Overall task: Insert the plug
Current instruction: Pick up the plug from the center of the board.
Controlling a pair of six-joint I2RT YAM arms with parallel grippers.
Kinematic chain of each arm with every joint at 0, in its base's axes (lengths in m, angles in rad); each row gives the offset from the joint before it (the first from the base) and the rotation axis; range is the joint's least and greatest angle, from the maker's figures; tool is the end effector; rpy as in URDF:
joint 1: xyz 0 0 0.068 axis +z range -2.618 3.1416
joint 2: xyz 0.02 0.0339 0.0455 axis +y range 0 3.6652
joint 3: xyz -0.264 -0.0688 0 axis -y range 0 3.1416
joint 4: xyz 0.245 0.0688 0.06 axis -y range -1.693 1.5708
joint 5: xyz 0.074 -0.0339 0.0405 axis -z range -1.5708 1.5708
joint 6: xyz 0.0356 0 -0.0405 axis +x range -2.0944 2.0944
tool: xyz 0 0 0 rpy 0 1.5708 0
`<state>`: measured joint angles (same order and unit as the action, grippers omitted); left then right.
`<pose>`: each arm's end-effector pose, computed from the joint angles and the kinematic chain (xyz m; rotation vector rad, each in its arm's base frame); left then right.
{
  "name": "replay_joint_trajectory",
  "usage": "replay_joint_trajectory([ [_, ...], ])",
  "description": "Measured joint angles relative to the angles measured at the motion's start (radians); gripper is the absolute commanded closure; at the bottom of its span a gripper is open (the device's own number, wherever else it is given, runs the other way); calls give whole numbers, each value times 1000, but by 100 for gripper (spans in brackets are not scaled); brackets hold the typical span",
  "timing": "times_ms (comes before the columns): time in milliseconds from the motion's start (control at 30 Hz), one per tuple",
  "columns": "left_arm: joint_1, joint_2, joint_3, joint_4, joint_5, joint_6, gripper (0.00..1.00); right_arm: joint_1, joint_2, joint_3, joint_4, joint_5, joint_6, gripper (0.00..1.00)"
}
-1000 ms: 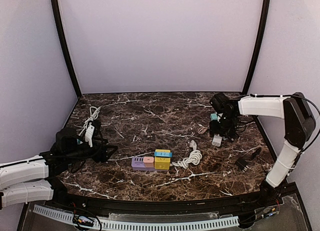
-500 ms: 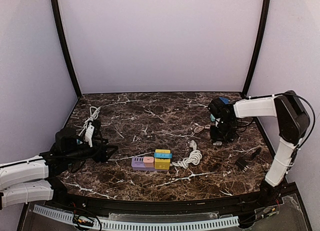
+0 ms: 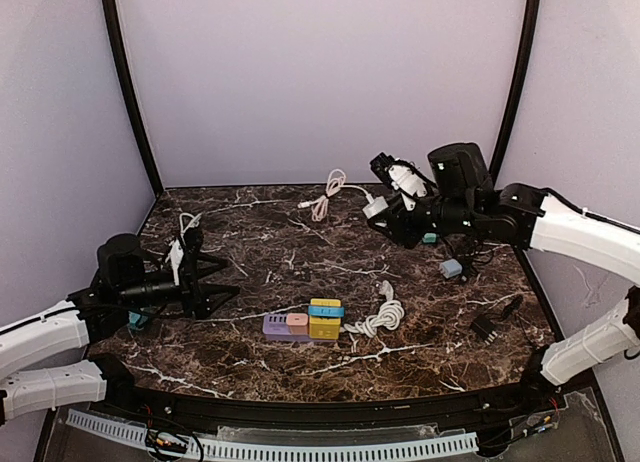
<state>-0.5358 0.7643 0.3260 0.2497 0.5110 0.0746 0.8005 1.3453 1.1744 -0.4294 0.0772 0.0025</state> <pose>0.1458 -0.1068 0.2269 0.8917 1.5647 -0.7805 0.2129 0.2155 0.3264 -0.8108 2.0381 0.3740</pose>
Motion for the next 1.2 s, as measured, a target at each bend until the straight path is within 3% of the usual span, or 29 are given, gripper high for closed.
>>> replay_joint_trajectory([
  [133,0,0,109,-34,85,106,27,158,-111,-73,234,-85,-234,100],
  [300,0,5,231,-73,181,192,26,310,-98,-141,416,-111,-540,100],
  [533,-1,42,404,-195,256,119,27,389,27,-163,558,10,-865,100],
  [867,-112,173,449,-276,148,-105,29,411,273,21,619,90,-1001,100],
  [1033,-117,176,460,-294,59,-163,39,433,286,27,685,95,-1036,100],
  [1200,-122,177,460,-286,27,-217,41,448,309,34,729,103,-1056,100],
])
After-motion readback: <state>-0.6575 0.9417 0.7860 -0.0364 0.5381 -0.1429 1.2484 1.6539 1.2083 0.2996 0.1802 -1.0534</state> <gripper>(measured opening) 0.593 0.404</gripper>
